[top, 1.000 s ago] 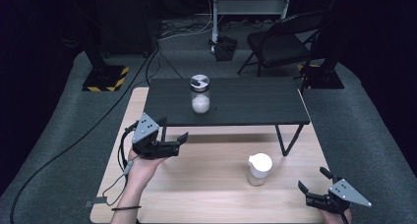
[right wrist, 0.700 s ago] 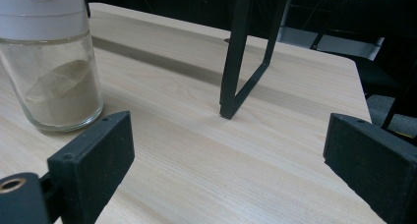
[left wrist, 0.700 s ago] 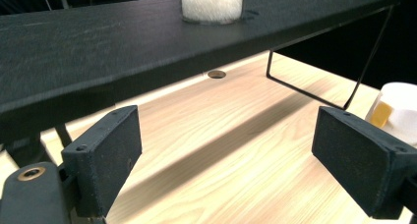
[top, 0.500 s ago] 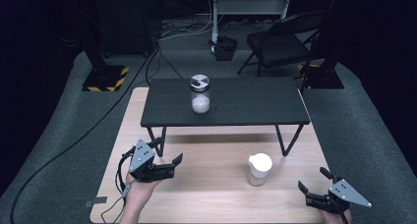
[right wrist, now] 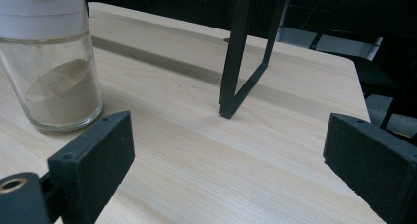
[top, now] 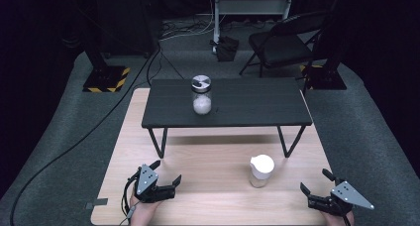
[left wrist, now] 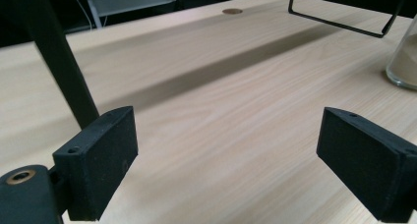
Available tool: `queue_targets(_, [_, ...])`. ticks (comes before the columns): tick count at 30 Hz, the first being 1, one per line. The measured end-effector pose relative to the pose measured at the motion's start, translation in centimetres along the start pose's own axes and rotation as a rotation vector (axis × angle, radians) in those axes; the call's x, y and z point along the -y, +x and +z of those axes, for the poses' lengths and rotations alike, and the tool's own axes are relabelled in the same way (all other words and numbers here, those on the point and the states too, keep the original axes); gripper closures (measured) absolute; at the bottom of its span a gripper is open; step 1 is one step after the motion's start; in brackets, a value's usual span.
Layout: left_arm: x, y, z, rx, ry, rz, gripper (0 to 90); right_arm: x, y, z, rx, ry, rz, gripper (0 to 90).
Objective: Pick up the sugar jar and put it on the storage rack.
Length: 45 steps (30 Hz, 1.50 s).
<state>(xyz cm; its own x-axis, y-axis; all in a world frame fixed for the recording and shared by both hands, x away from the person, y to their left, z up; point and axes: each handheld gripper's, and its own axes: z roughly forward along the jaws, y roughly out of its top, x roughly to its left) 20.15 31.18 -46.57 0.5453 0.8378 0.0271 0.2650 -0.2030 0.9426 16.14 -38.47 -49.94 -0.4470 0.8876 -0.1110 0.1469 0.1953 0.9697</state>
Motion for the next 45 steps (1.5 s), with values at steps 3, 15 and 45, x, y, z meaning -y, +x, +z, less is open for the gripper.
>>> queue_targets(3, [0.2,0.2,0.1,0.000,0.010,-0.004,8.3,0.0,0.0,0.0,-0.001,0.002,-0.003,4.2])
queue_targets(15, [1.4,0.0,0.0,-0.058,0.021,-0.006,7.5,0.0,0.0,0.0,0.002,0.003,-0.001,4.2])
queue_targets(45, [1.8,-0.6,0.1,-0.069,0.018,-0.023,7.1,-0.1,0.0,0.0,0.000,0.004,-0.001,4.2])
